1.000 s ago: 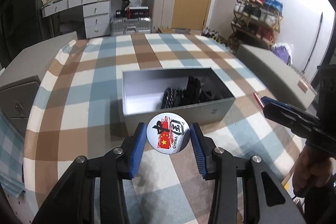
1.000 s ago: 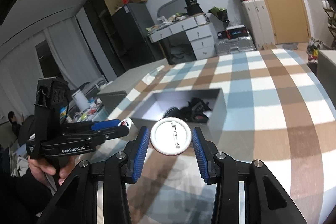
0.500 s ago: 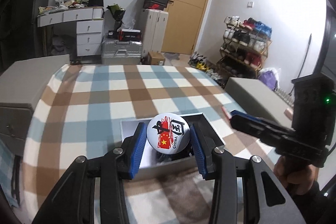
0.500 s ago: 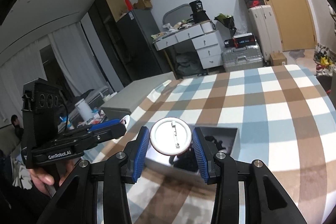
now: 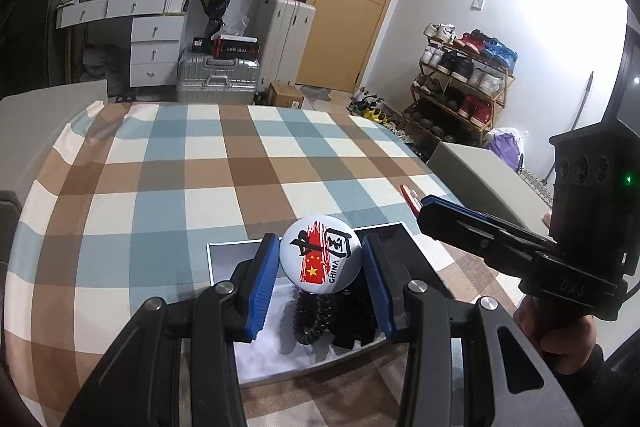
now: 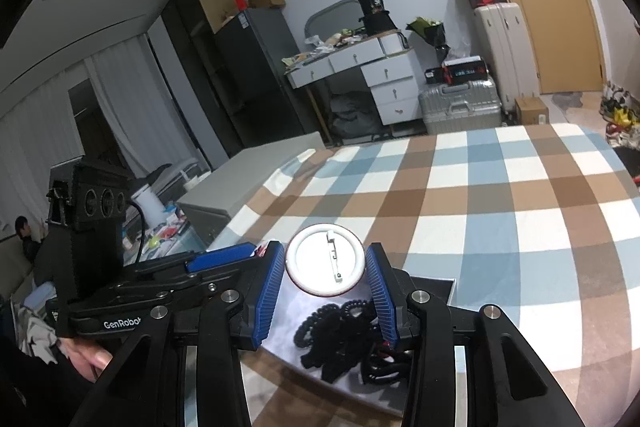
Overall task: Organize jewelry
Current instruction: 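Carry both badges into the grey box and open both tools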
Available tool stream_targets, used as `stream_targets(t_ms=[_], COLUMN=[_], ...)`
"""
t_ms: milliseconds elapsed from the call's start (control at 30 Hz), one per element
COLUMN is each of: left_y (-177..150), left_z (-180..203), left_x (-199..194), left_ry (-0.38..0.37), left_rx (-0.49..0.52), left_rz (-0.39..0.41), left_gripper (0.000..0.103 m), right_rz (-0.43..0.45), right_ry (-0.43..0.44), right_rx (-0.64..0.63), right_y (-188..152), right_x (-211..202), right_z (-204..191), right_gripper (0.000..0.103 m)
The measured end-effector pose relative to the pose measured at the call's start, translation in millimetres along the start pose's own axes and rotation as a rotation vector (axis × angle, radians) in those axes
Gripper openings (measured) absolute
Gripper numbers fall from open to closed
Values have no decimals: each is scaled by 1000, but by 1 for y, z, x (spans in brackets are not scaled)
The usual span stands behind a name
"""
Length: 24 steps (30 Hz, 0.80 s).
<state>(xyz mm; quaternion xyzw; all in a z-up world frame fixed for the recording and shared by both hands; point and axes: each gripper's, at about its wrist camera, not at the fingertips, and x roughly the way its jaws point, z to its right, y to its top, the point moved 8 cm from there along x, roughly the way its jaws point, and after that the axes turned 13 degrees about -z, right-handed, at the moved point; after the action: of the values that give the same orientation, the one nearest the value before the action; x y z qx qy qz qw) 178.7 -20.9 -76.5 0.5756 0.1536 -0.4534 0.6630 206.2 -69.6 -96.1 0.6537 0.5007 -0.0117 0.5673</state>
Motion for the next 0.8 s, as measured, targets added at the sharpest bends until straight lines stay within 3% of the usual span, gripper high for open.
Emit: stream_targets(t_ms=[800], left_y=[-8], left_z=[-11], left_x=[27], left_ry=[-63], left_rx=[-38], left_rz=[-111], left_gripper=[37], right_rz=[-103], right_ry=[3], right_rx=[10], right_y=[-13], right_x=[35], right_z=[10], right_gripper=[43])
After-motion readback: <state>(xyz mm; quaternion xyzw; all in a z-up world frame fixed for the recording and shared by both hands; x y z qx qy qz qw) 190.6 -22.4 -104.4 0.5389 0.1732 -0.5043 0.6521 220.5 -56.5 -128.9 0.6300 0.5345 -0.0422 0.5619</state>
